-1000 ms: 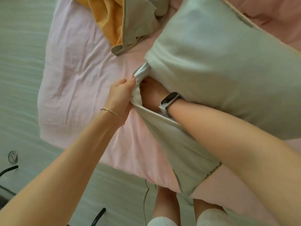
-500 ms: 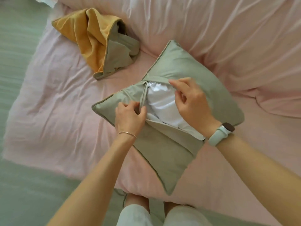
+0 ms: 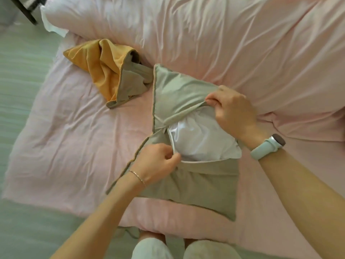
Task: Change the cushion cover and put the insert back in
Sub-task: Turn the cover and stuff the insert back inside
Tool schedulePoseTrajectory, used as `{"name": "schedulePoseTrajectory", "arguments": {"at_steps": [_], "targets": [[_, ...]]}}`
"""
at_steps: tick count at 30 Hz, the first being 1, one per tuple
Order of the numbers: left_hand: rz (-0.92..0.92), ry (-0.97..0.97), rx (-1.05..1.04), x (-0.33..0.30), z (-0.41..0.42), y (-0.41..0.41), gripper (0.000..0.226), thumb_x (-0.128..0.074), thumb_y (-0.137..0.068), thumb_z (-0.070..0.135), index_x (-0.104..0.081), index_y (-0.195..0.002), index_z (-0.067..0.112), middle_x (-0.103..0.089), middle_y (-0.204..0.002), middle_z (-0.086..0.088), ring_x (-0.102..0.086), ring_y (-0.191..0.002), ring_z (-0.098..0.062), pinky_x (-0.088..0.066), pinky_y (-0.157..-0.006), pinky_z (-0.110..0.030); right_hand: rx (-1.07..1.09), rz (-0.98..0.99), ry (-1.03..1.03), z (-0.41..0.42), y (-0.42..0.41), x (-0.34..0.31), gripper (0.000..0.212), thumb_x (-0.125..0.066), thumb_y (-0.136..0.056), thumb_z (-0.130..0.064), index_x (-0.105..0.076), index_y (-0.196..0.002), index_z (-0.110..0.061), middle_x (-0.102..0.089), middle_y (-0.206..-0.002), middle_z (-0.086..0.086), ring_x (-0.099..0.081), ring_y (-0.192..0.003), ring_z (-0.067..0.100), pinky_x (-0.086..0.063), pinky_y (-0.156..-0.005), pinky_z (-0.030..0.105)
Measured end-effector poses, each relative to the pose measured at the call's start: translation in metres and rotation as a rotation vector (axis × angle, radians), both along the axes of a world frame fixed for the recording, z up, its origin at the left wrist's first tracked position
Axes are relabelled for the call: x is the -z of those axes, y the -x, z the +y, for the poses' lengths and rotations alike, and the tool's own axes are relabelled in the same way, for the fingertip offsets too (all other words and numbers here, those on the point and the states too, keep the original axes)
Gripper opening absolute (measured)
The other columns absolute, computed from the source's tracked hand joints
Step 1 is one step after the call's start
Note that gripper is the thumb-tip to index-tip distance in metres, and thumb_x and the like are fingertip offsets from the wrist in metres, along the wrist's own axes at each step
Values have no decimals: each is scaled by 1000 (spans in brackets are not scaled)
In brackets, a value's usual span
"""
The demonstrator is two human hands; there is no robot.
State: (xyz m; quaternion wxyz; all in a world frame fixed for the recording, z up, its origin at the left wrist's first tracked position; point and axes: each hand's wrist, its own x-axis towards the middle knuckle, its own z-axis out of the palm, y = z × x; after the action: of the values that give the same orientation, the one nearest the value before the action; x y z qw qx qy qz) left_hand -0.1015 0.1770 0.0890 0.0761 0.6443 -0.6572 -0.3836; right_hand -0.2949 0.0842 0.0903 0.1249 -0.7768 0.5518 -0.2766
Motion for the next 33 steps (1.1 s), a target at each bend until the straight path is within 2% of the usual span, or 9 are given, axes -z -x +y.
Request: {"name": "schedulePoseTrajectory", "arguments": {"at_steps": [2, 5, 8, 12, 16, 22, 25, 29, 33], "targets": [[233, -261, 13, -8, 1, -7, 36, -50, -85, 37, -58, -58, 13, -64, -61, -6, -62, -59, -14, -47, -58, -23, -125, 6, 37, 0, -14, -2, 22, -51, -83, -23, -71, -81, -12, -65, -79, 5, -62, -71, 31, -49, -57, 34], [145, 59, -236, 7, -9, -8, 33, -54, -80, 49, -58, -65, 20, -64, -63, 5, -61, -64, -15, -45, -64, -26, -219, -45, -52, 12, -36, 20, 31, -44, -85, -19, -69, -102, -11, -66, -93, 7, -64, -74, 31, -52, -60, 36], [46, 209, -449, 32, -16, 1, 17, -65, -82, 35, -58, -81, 20, -57, -77, 7, -54, -69, -13, -44, -70, -29, -159, -151, -124, 36, -38, 50, 34, -38, -88, -12, -63, -110, -3, -62, -100, 12, -62, -79, 30, -53, -62, 38], [24, 390, -317, 68, -15, 24, 35, -63, -79, 36, -61, -101, 8, -55, -99, -8, -54, -89, -26, -46, -77, -33, 30, -136, -103, 58, -19, 74, 34, -35, -83, -11, -64, -99, -2, -62, -95, 12, -59, -86, 31, -49, -75, 40], [-119, 523, -237, 81, -61, 24, 48, -53, -81, 41, -59, -118, 12, -55, -117, -13, -50, -104, -35, -41, -86, -40, 156, 64, -148, 57, 4, 90, 40, -39, -83, -24, -63, -110, -7, -63, -107, 10, -57, -97, 30, -46, -80, 41], [-210, 470, -28, 74, -83, 23, 41, -34, -90, 28, -65, -91, 1, -66, -84, -20, -59, -76, -38, -37, -65, -38, 166, 178, -308, 65, 12, 106, 59, -27, -87, -44, -51, -132, -14, -64, -106, 3, -56, -99, 26, -26, -82, 34], [55, 285, -216, 59, -58, 33, 33, -43, -95, 14, -54, -65, 5, -56, -59, -10, -52, -59, -21, -25, -60, -30, 273, 115, -214, 73, 12, 101, 48, -33, -90, -37, -60, -119, -11, -62, -93, 10, -57, -88, 30, -30, -75, 36], [804, -239, -653, 31, -9, 42, 36, -43, -96, 7, -50, -61, 9, -48, -55, 1, -44, -51, -9, -37, -51, -23, 277, -30, 40, 90, 12, 78, 28, -45, -88, -23, -67, -91, -6, -55, -85, 11, -47, -82, 24, -33, -71, 34], [909, -498, -852, 41, 34, 29, 45, -41, -95, 8, -60, -55, 11, -54, -53, -2, -50, -51, -13, -41, -49, -20, 110, -71, -27, 97, 7, 80, 29, -47, -85, -30, -69, -86, -12, -61, -102, 8, -45, -100, 20, -32, -80, 34]]}}
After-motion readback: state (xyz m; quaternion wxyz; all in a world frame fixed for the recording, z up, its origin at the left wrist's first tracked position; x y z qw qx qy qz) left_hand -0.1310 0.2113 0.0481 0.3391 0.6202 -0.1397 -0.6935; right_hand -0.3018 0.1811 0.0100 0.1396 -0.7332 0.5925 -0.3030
